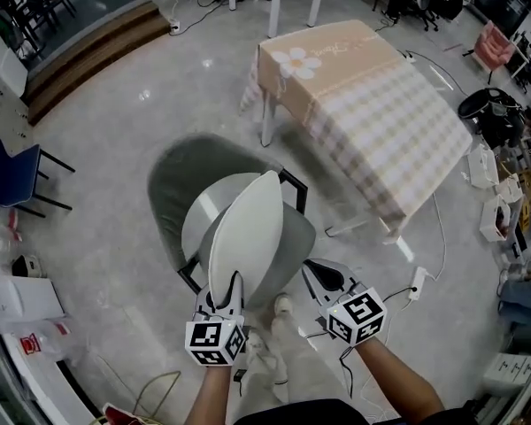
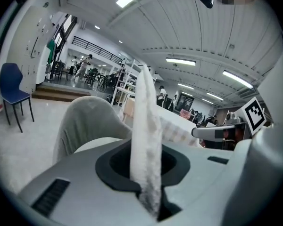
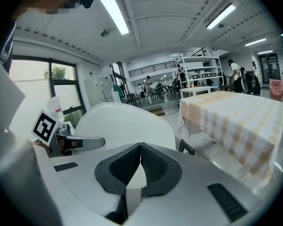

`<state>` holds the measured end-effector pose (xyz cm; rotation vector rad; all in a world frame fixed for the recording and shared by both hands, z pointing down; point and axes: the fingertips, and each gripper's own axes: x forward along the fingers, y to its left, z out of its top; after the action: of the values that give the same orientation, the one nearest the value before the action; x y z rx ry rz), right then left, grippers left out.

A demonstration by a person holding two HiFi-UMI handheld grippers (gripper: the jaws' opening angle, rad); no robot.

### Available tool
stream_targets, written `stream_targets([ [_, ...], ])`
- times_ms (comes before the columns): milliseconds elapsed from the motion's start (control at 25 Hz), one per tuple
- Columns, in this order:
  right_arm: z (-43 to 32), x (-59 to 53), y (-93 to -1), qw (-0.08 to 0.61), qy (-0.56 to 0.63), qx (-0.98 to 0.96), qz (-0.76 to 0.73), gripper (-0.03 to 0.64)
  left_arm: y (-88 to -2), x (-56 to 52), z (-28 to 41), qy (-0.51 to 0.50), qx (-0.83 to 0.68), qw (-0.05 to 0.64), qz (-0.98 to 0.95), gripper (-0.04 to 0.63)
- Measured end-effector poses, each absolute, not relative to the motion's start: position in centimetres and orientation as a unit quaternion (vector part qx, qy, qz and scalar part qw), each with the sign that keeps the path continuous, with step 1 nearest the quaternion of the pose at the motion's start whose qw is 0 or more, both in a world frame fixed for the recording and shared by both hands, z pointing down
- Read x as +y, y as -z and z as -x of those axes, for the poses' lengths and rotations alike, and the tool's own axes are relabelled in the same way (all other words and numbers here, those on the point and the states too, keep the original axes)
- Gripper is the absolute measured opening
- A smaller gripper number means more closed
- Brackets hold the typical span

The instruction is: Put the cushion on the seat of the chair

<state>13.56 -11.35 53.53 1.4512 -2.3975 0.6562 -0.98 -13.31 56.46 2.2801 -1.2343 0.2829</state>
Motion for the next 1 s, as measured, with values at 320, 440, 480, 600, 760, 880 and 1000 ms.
stream_targets([
  [320,-14.4,-11.7,-56.2,0.144,-0.243,-0.821,-0.496,0.018,-59.7,-13.6,0.0,-0.098,-0.462,0.292,-0.831,0.06],
  [440,-14.9,-11.8,-57.3,0.144,-0.252,-0.818,-0.496,0.018,-60.6,-13.8,-0.6,-0.093,-0.461,0.305,-0.828,0.06],
  [480,-15.0,-11.8,-57.7,0.144,-0.255,-0.817,-0.497,0.018,-60.8,-13.9,-0.8,-0.091,-0.461,0.308,-0.828,0.06],
  [600,-15.3,-11.9,-58.8,0.143,-0.264,-0.813,-0.499,0.018,-61.6,-14.2,-1.3,-0.087,-0.461,0.315,-0.825,0.06],
  [760,-15.4,-12.0,-60.4,0.143,-0.274,-0.81,-0.499,0.018,-63.4,-14.5,-1.8,-0.082,-0.46,0.333,-0.819,0.06],
  [880,-15.5,-12.0,-61.6,0.146,-0.281,-0.808,-0.497,0.018,-64.7,-14.5,-2.1,-0.084,-0.461,0.341,-0.815,0.06],
  [1000,-15.5,-11.9,-62.7,0.147,-0.288,-0.806,-0.496,0.018,-65.9,-14.5,-2.2,-0.087,-0.462,0.352,-0.809,0.06],
])
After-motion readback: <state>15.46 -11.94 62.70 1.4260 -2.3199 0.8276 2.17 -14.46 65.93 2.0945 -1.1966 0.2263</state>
